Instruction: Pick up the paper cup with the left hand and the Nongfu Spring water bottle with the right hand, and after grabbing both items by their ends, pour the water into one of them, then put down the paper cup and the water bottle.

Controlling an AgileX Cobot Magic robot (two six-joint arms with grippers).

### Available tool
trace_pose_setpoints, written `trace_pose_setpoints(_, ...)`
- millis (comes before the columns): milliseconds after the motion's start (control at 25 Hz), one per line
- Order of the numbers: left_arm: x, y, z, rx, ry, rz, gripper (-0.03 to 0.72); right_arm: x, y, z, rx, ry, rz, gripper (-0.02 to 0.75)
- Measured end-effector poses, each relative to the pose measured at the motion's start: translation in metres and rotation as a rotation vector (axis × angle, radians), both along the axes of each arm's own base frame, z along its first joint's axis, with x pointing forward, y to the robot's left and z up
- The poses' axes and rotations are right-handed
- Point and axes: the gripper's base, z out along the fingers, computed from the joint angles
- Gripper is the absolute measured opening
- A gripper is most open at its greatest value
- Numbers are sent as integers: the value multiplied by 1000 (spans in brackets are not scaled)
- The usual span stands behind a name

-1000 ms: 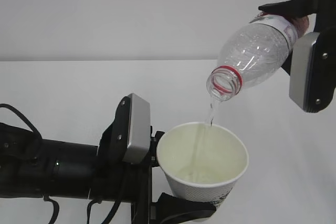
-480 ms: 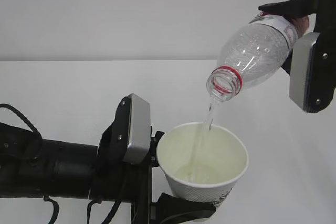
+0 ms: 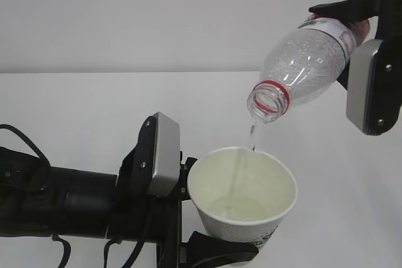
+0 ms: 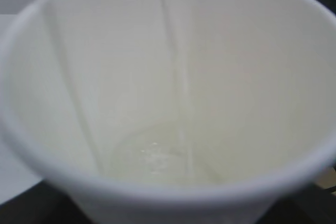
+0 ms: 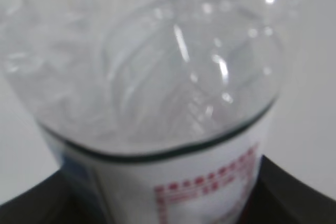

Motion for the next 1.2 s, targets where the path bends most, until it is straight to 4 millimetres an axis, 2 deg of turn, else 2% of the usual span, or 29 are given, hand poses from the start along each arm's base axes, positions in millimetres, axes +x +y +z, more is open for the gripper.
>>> trace_pose_setpoints(1200, -4, 0, 1, -8, -11, -47, 543, 0, 0, 0, -15, -10, 4, 485)
